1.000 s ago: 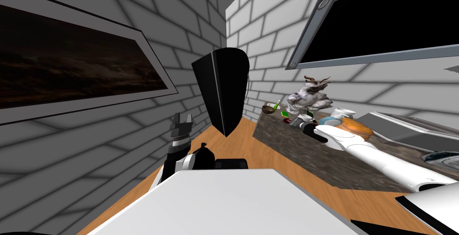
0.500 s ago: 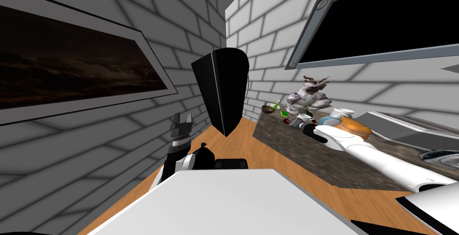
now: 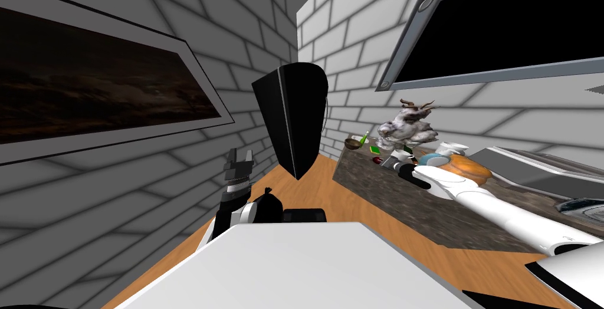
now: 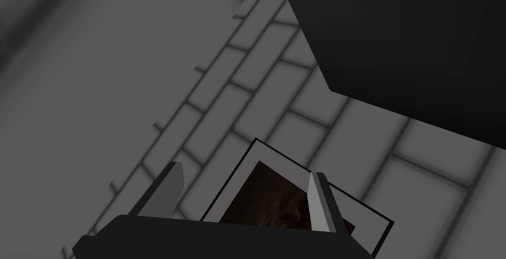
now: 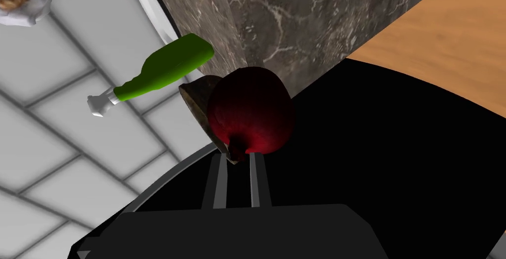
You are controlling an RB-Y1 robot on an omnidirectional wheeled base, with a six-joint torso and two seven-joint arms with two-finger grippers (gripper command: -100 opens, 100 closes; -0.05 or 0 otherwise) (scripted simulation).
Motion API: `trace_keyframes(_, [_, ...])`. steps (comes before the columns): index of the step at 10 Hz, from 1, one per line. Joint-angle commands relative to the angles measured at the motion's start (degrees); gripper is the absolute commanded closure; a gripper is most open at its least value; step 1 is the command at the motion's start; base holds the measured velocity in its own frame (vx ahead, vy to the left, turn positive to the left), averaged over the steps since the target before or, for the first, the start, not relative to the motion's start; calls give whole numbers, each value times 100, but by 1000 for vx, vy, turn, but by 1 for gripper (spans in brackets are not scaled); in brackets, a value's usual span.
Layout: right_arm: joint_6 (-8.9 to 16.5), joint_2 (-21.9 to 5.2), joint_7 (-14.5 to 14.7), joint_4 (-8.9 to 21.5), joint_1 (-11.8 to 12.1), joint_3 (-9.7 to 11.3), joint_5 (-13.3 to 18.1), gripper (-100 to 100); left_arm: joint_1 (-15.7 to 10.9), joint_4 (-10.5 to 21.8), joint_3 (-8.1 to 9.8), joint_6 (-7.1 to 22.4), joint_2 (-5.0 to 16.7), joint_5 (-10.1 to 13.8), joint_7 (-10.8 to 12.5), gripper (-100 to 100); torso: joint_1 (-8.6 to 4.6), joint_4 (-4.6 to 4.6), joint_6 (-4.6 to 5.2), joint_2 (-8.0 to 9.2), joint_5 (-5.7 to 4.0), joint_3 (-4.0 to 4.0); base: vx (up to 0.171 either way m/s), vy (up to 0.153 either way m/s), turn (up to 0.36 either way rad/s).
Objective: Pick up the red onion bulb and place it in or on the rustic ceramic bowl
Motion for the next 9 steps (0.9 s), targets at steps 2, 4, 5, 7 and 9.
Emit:
trace_keyframes(2, [-1, 4, 3, 2, 4, 1, -1, 100, 0, 0, 0, 0, 0, 0, 0, 0, -1, 1, -3, -4, 2, -2, 8, -6, 25])
trace_keyframes(4, [-1, 4, 3, 2, 4, 1, -1, 100, 0, 0, 0, 0, 0, 0, 0, 0, 3, 1, 2, 0, 3, 0, -7, 5, -20])
trace_keyframes(5, [-1, 4, 3, 2, 4, 1, -1, 100, 0, 0, 0, 0, 0, 0, 0, 0, 4, 3, 0, 2, 4, 2, -5, 4, -14])
trace_keyframes(7, [-1, 4, 3, 2, 4, 1, -1, 100, 0, 0, 0, 0, 0, 0, 0, 0, 2, 3, -5, -3, 6, 0, 6, -5, 18])
trace_keyframes(9, [105, -17, -103, -26, -134, -162, 23, 100, 0, 0, 0, 0, 0, 0, 0, 0, 7, 5, 3, 7, 6, 5, -11, 8, -33])
